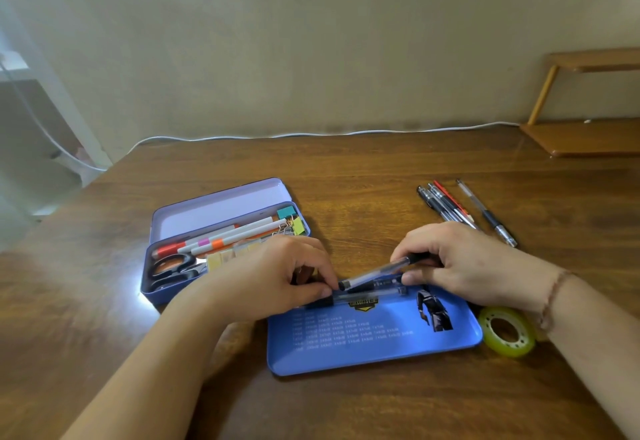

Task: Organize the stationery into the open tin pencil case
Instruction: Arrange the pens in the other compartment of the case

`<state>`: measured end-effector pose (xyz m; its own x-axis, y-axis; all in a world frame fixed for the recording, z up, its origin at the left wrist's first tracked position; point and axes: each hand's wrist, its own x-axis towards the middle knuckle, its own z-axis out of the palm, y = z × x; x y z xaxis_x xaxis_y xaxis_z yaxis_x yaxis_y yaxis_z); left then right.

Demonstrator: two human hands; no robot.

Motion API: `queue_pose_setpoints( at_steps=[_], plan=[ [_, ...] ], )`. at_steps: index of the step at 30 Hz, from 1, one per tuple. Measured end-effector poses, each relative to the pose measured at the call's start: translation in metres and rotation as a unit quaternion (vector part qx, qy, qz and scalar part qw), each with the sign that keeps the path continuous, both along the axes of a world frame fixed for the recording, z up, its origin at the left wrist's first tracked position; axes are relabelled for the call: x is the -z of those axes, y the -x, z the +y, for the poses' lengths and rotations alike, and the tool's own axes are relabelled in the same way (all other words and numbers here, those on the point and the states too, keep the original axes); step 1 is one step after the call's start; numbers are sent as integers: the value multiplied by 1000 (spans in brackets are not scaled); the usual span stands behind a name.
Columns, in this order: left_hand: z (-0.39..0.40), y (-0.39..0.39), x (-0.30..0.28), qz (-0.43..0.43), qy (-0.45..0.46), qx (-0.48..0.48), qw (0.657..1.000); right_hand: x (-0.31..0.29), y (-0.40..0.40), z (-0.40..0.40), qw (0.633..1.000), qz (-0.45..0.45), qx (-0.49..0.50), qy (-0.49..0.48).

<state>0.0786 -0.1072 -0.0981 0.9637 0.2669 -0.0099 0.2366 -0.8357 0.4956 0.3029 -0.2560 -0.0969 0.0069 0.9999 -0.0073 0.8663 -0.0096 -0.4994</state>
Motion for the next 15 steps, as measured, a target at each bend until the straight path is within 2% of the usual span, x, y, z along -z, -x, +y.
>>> queue_pose_setpoints(
  at_steps=[3, 7, 11, 15],
  plan=[
    [1, 0, -1, 3, -9, -2, 1000, -2, 1, -1, 1000, -16, -10, -13],
    [1, 0, 0, 1, -16, -2, 1000, -6, 3, -7, 1000, 17, -19, -7],
    [1, 0, 0, 4, -19, 0, 1000, 2, 12, -2, 998, -49, -16, -43],
    [1, 3, -1, 5, -28, 3, 1000, 5, 13, 0, 999, -35, -3, -36]
  ],
)
